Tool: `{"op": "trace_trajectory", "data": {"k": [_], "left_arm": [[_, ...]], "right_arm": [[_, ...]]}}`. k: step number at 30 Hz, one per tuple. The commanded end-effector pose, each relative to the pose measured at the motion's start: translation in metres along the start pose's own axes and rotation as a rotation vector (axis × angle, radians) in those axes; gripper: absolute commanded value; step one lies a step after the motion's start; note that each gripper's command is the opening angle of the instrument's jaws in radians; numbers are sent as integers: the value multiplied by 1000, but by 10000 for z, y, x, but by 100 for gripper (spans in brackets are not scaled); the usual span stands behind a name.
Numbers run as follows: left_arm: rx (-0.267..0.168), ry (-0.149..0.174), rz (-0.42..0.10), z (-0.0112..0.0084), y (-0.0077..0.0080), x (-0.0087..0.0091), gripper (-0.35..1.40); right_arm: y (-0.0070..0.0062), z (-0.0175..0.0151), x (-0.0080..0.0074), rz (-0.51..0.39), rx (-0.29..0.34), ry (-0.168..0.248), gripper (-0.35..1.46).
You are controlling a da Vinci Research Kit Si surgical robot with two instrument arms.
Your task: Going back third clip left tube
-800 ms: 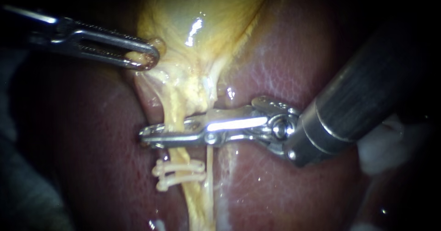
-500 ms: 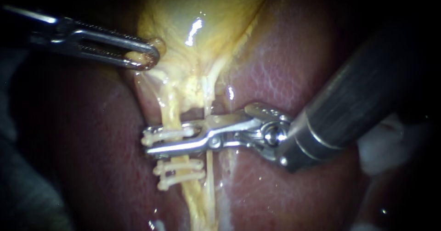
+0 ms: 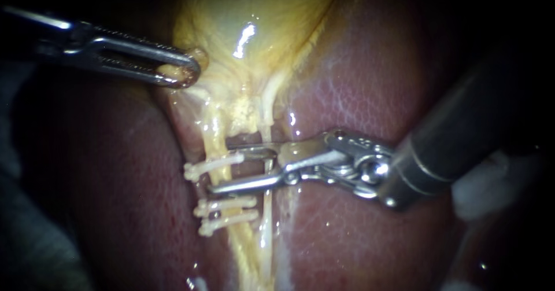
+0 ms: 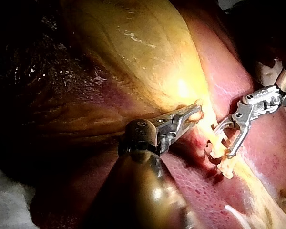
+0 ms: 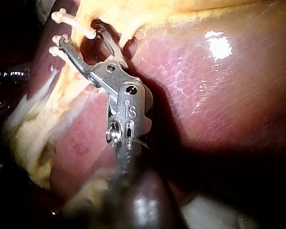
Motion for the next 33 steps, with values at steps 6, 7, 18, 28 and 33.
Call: {"op": "trace_trajectory", "data": {"k": [6, 7, 18, 28, 33], "left_arm": [[-1, 0, 0, 0, -1, 0, -35], [-1, 0, 1, 0, -2, 1, -35], [4, 3, 2, -3, -13, 1, -35], [4, 3, 2, -3, -13, 1, -35], [5, 3, 2, -3, -13, 1, -35]], "right_arm": [[-33, -41, 26, -208, -56, -119, 50], [-38, -47, 29, -233, -63, -132, 50], [-65, -109, 44, -374, -103, -183, 50], [-63, -135, 44, -394, -93, -185, 50], [-61, -142, 46, -397, -98, -186, 50]]}}
